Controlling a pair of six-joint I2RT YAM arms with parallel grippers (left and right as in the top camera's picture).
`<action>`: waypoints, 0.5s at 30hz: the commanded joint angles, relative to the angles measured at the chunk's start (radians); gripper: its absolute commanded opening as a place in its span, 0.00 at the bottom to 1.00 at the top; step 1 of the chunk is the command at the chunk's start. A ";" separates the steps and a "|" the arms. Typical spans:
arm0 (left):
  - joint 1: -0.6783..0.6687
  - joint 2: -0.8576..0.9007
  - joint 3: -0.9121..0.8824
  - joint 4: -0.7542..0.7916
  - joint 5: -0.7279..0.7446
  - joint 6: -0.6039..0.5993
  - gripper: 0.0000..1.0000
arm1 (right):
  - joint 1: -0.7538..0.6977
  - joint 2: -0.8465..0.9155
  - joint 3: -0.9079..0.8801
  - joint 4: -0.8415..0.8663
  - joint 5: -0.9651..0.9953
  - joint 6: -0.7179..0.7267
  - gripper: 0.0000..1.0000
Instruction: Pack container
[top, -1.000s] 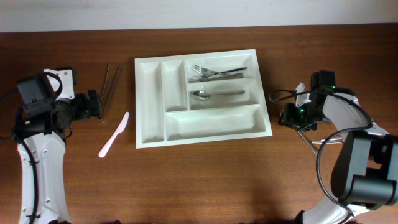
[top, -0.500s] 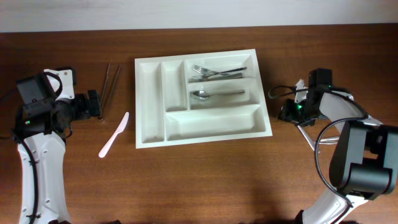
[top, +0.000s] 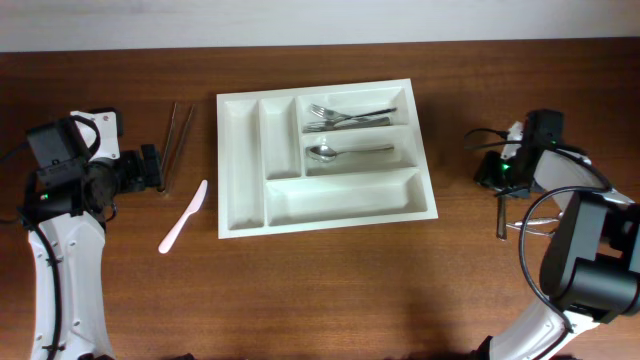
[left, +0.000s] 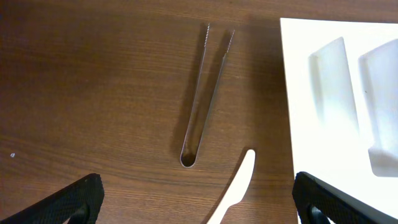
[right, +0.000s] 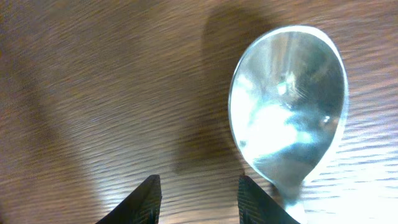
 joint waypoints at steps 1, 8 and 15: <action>0.003 0.003 0.020 0.003 0.011 0.013 0.99 | -0.016 0.051 -0.011 -0.029 -0.061 -0.022 0.40; 0.003 0.003 0.020 0.003 0.011 0.013 0.99 | -0.021 -0.050 0.053 -0.053 -0.277 -0.024 0.42; 0.003 0.003 0.020 0.003 0.011 0.013 0.99 | -0.098 -0.132 0.096 -0.122 -0.276 -0.013 0.50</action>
